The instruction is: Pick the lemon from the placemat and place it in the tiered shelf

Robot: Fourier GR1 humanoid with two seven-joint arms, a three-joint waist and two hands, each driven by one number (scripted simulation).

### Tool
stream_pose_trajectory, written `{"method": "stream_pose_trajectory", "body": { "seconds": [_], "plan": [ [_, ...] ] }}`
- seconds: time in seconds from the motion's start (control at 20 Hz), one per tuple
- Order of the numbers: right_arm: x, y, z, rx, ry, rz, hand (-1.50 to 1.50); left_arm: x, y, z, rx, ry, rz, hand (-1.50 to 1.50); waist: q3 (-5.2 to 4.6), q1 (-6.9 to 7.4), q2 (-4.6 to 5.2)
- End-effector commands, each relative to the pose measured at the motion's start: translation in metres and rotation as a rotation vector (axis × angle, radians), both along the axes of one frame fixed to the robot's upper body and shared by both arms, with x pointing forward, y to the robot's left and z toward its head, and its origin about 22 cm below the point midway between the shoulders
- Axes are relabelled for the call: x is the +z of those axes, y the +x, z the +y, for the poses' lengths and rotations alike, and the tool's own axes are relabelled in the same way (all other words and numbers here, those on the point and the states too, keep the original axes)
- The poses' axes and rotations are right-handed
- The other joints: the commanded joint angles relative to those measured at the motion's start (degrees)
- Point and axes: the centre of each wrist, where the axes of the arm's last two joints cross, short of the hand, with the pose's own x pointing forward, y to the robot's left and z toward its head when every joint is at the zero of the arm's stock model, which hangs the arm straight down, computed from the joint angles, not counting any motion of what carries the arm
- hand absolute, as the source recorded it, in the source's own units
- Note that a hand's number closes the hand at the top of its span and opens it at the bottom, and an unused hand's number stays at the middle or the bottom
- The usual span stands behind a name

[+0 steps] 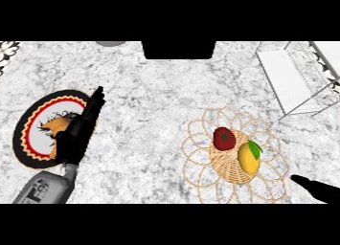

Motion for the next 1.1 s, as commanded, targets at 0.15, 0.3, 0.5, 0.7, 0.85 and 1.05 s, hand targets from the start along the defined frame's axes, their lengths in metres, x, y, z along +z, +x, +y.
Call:
{"method": "stream_pose_trajectory", "body": {
  "seconds": [0.15,0.3,0.5,0.7,0.85,1.05],
  "plan": [
    [0.057,0.004,0.017,0.121,-0.209,0.299,-1.5,0.001,0.002,-0.01,-0.023,0.007,0.009,0.0,-0.15,1.16,0.18],
    [0.071,0.007,0.025,0.138,-0.326,0.44,-1.5,-0.001,0.008,-0.004,-0.017,0.019,-0.006,0.0,-0.19,1.33,0.3],
    [0.1,0.009,0.049,0.133,-0.399,0.549,-1.5,0.003,0.012,-0.009,-0.016,0.014,0.008,0.0,-0.03,1.01,0.13],
    [0.103,0.014,0.09,0.119,-0.378,0.538,-1.5,0.001,0.006,-0.009,-0.019,-0.004,0.017,0.0,0.11,1.23,0.1],
    [0.109,0.024,0.107,0.117,-0.382,0.544,-1.5,-0.004,0.006,-0.006,-0.013,0.008,0.007,0.0,0.12,1.13,0.12],
    [0.101,0.016,0.12,0.111,-0.369,0.514,-1.5,0.015,0.017,-0.007,-0.005,0.002,0.01,0.0,0.15,0.55,0.03]
  ]
}}
